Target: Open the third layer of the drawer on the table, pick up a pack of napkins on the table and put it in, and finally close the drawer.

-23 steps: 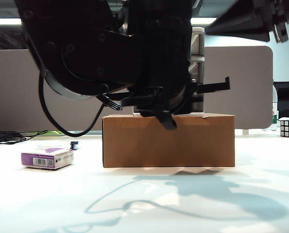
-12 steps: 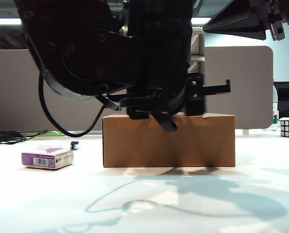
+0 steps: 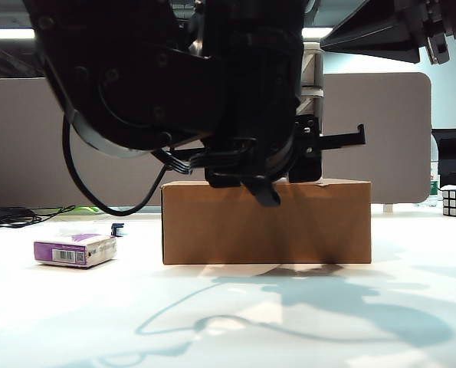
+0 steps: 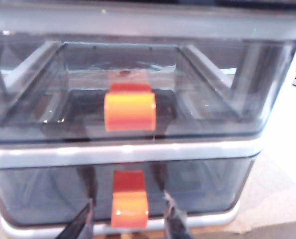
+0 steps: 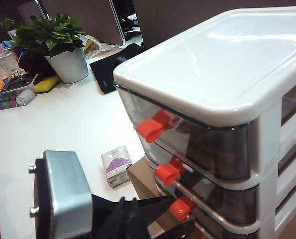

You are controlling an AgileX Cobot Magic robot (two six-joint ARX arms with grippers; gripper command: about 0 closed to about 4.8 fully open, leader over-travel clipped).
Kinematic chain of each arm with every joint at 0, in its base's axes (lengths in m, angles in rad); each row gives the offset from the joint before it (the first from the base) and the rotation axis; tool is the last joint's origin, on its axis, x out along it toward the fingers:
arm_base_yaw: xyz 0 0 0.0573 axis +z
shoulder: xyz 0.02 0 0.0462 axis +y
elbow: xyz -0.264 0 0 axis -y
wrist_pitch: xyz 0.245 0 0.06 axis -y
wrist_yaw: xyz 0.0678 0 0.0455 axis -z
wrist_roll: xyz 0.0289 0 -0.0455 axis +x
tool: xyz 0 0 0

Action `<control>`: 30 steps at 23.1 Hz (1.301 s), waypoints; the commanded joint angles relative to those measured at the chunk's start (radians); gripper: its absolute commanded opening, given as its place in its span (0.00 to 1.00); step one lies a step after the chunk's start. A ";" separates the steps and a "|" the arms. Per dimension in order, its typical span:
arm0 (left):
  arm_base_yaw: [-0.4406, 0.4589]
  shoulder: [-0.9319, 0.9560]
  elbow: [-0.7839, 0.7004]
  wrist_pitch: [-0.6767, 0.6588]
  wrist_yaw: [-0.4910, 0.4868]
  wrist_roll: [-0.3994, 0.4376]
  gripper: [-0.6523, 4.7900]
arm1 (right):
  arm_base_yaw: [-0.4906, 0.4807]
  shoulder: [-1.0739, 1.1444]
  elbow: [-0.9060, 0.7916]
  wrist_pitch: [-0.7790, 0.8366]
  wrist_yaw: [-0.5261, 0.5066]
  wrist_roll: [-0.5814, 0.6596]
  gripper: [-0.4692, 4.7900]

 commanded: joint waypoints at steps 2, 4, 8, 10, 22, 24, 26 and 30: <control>0.003 -0.002 0.005 0.014 0.008 -0.003 0.38 | 0.002 -0.003 0.003 0.019 -0.002 0.002 0.08; 0.004 -0.002 0.005 0.014 0.008 -0.003 0.38 | 0.002 -0.003 0.003 0.019 -0.002 0.002 0.08; 0.016 -0.002 0.005 0.013 0.009 -0.004 0.38 | 0.002 -0.003 0.003 0.019 -0.002 0.002 0.08; 0.026 -0.002 0.005 0.030 0.011 -0.003 0.38 | 0.002 -0.003 0.003 0.016 -0.002 0.003 0.08; 0.031 -0.002 0.005 0.033 0.046 -0.003 0.11 | 0.002 0.000 0.003 0.021 0.002 -0.002 0.08; 0.025 -0.002 0.005 0.032 0.044 -0.003 0.11 | 0.002 0.013 0.003 0.039 0.006 -0.005 0.08; 0.023 -0.002 0.005 0.036 0.045 -0.003 0.11 | 0.002 0.044 0.003 0.077 0.005 -0.005 0.08; 0.015 -0.002 0.005 0.036 0.043 -0.003 0.11 | 0.002 0.137 0.005 0.190 0.005 0.011 0.08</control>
